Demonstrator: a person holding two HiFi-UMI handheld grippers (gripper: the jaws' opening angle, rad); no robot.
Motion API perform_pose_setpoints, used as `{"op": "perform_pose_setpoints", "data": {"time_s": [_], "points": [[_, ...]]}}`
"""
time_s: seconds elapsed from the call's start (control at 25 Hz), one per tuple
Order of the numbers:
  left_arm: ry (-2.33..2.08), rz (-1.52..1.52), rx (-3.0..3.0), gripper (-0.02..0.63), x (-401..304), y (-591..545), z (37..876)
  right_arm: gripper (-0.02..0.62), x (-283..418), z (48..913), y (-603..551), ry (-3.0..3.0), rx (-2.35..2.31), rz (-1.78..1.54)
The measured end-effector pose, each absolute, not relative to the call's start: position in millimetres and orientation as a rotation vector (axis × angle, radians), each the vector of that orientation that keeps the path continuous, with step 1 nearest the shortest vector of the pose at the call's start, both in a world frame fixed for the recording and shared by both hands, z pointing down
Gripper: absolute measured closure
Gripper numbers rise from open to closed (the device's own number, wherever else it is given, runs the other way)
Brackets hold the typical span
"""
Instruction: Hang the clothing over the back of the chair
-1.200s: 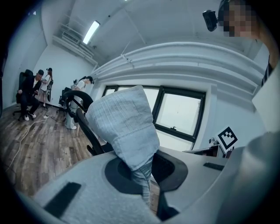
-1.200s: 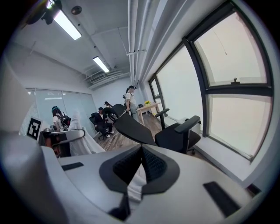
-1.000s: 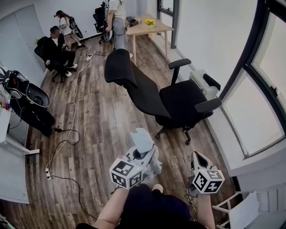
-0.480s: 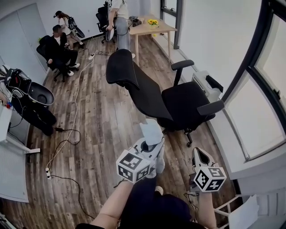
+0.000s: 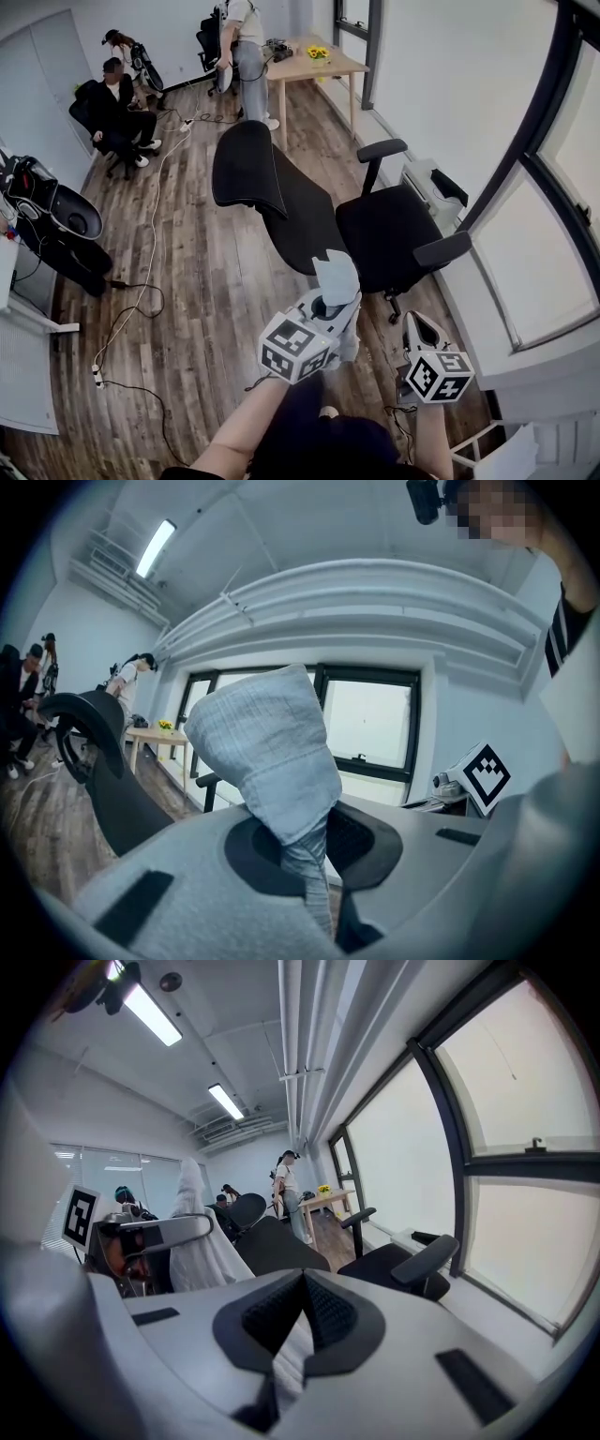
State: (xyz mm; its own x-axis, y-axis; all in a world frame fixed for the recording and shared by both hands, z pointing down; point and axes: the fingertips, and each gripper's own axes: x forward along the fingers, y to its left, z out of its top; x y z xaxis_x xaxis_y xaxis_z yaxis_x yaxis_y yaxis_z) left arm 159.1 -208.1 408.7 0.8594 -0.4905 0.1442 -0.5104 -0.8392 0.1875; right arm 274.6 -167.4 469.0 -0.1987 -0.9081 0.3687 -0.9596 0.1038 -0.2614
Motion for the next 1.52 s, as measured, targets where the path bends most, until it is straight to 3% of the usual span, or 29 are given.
{"op": "perform_pose_setpoints", "data": {"time_s": [1.52], "points": [[-0.554,0.075,2.937,0.586,240.1,-439.1,345.3,0.594,278.6,450.1,-365.4,-2.189,2.039,0.629]]}}
